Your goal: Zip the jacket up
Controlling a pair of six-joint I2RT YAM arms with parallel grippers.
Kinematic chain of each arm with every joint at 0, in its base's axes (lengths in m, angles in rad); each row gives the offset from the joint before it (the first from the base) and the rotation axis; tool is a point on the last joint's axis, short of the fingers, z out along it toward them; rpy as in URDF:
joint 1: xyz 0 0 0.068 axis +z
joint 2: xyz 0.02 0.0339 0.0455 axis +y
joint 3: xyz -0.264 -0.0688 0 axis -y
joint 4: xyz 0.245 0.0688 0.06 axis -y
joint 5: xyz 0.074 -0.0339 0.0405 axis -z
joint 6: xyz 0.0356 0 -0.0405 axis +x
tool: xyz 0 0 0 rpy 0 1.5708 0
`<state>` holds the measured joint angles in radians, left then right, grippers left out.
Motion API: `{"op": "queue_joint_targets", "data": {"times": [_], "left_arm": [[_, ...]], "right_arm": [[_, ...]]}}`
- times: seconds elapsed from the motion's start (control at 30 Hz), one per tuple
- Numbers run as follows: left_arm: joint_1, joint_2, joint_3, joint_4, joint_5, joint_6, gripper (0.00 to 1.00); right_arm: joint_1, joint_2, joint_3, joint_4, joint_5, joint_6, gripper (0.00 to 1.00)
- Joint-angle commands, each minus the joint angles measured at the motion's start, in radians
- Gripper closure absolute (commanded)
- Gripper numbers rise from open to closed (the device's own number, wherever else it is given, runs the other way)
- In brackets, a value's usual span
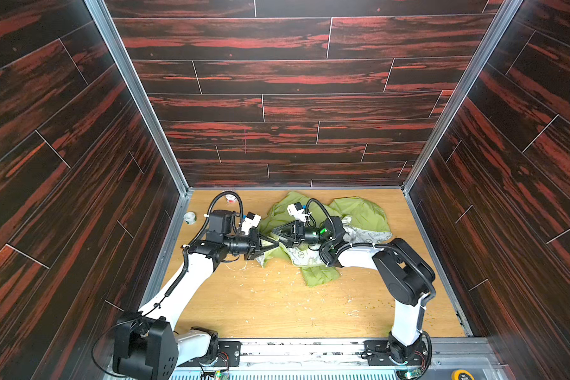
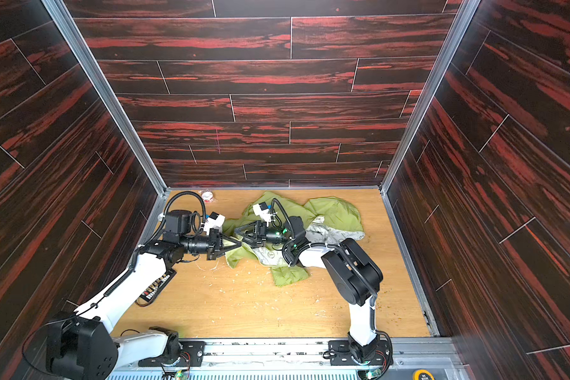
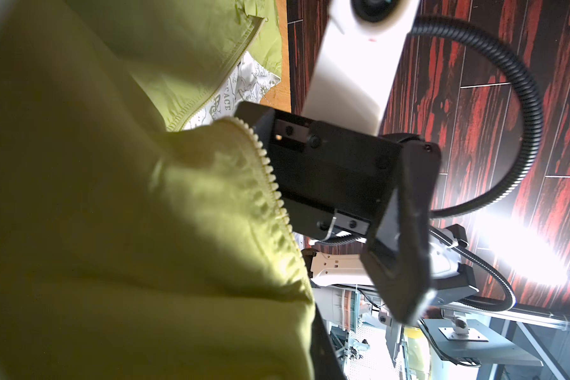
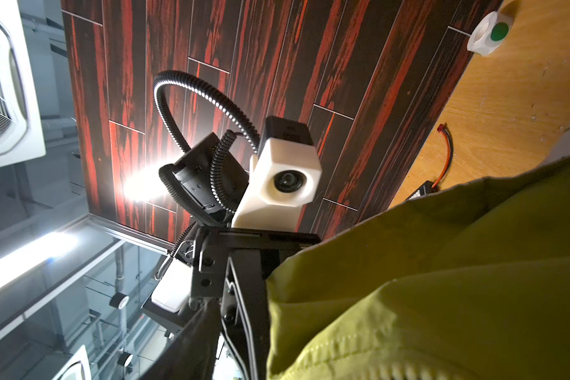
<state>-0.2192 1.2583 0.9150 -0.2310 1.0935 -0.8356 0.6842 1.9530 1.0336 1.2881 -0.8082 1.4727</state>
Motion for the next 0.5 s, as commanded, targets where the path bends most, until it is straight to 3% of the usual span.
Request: {"op": "queue_joint_targets", "data": {"times": [0.0, 0.47], "left_arm": [[-0.002, 0.013, 0.047, 0.033, 0.034, -0.007, 1.0], [-0.002, 0.053, 0.067, 0.032, 0.031, -0.008, 1.0]], "right_arm": [[-0.001, 0.033, -0.002, 0.205, 0.009, 0.08, 0.29], [-0.015, -0.076, -0.131, 0.34, 0.034, 0.143, 0.35]]}}
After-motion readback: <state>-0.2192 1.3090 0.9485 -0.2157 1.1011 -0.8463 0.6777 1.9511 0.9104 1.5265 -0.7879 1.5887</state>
